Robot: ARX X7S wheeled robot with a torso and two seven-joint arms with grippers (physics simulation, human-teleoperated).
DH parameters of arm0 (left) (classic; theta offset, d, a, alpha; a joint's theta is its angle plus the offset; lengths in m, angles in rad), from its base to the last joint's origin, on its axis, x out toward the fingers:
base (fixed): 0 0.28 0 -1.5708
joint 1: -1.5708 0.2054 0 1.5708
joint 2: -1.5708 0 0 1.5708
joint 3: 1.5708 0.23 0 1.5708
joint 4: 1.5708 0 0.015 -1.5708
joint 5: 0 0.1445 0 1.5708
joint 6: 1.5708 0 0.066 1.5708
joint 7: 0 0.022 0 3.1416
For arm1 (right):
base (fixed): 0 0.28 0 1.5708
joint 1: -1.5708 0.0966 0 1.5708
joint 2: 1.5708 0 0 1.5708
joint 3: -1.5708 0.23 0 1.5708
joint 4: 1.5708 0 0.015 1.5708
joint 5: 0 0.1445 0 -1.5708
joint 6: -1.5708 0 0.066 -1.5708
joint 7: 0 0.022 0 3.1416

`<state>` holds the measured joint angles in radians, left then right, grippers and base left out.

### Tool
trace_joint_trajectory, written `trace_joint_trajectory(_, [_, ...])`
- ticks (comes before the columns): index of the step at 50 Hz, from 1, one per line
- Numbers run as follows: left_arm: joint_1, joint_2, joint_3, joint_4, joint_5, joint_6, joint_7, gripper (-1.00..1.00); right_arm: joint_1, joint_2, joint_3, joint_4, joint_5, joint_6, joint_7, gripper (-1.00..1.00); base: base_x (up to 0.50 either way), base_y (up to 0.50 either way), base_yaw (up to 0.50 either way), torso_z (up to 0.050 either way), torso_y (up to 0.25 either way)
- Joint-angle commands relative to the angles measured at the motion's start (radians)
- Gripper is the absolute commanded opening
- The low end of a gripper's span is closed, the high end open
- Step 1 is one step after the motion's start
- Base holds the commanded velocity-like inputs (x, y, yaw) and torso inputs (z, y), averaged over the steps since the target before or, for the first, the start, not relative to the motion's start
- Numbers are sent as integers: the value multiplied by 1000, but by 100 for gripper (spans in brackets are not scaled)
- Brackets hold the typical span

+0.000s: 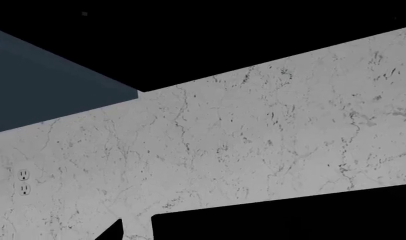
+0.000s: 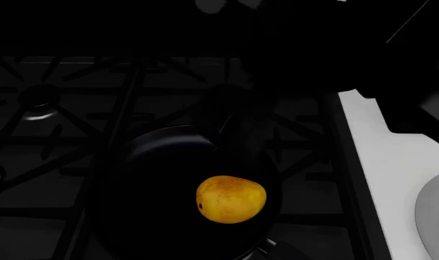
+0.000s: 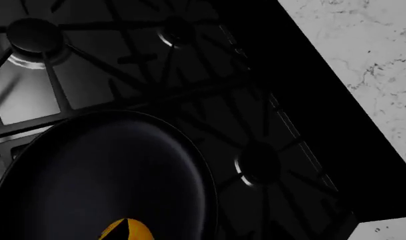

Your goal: Pick the mango from the pan and place it on the plate.

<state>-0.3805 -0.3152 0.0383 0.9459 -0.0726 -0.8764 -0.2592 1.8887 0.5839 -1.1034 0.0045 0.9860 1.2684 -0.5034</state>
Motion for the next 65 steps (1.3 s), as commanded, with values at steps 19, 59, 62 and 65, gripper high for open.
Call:
trace_joint_trajectory(19, [28,8,5,-17,6,27,-33,100,-3,47,-99,-68,-54,-150,-199,100,0,0,0,0,0])
trace_joint_trajectory(59, [0,10,-6,29,-19,-57,-52,100,-77,21,-161,-38,-92,-220,-248,100,0,0,0,0,0])
trace_joint_trajectory(62, [32,10,-6,8,-14,-8,-56,100,-78,20,-168,-34,-99,-222,-250,100,0,0,0,0,0])
trace_joint_trajectory(65, [8,12,-7,19,-22,-42,-55,100,-81,17,-173,-31,-102,-224,-252,100,0,0,0,0,0])
